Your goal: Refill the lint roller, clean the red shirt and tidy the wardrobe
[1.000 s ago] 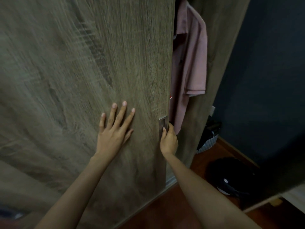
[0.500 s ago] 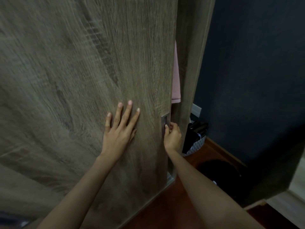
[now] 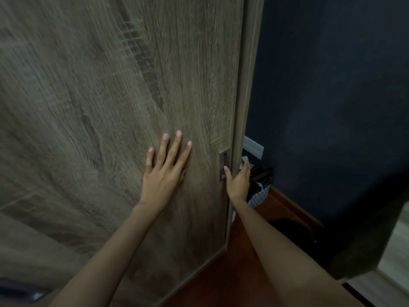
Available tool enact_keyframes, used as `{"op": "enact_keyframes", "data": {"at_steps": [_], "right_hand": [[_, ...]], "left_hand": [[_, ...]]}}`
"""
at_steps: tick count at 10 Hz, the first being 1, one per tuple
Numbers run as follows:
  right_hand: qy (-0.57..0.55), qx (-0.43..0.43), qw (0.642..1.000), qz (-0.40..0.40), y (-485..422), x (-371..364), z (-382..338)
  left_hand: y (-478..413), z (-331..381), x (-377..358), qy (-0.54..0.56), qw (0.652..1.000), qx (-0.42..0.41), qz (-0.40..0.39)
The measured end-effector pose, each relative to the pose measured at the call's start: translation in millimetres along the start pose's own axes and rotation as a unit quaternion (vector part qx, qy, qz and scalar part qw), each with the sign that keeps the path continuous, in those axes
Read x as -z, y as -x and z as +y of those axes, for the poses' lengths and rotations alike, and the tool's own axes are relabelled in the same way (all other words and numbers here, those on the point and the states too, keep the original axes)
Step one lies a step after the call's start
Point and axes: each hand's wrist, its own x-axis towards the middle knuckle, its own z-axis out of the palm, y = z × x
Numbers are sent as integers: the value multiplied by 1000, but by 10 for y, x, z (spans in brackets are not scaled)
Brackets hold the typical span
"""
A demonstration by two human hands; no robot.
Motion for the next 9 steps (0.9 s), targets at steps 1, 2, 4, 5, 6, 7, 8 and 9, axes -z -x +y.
{"op": "enact_keyframes", "data": {"at_steps": [1, 2, 4, 5, 6, 7, 8, 9], "right_hand": [[12, 30, 999, -27, -102, 78, 40], [45, 77, 996, -30, -151, 113, 74], [66, 103, 992, -35, -159, 176, 61], [75, 109, 990, -39, -145, 222, 27], [62, 104, 991, -62, -165, 264, 19], [40, 93, 988, -117, -225, 384, -18], [33, 132, 976, -172, -337, 565, 45], [50, 163, 965, -200, -479, 834, 17]], "left_hand": [[-51, 60, -43, -1, 1000, -2, 0], [-52, 76, -66, -21, 1000, -1, 6], [-61, 87, -68, -19, 1000, 6, 7], [-64, 83, -52, -26, 1000, 4, 5], [-68, 88, -27, -22, 1000, 10, -6], [-114, 110, 23, -7, 1000, 4, -11], [-196, 180, 78, 53, 999, -9, 2], [-404, 268, 208, 125, 992, -2, 11]]}}
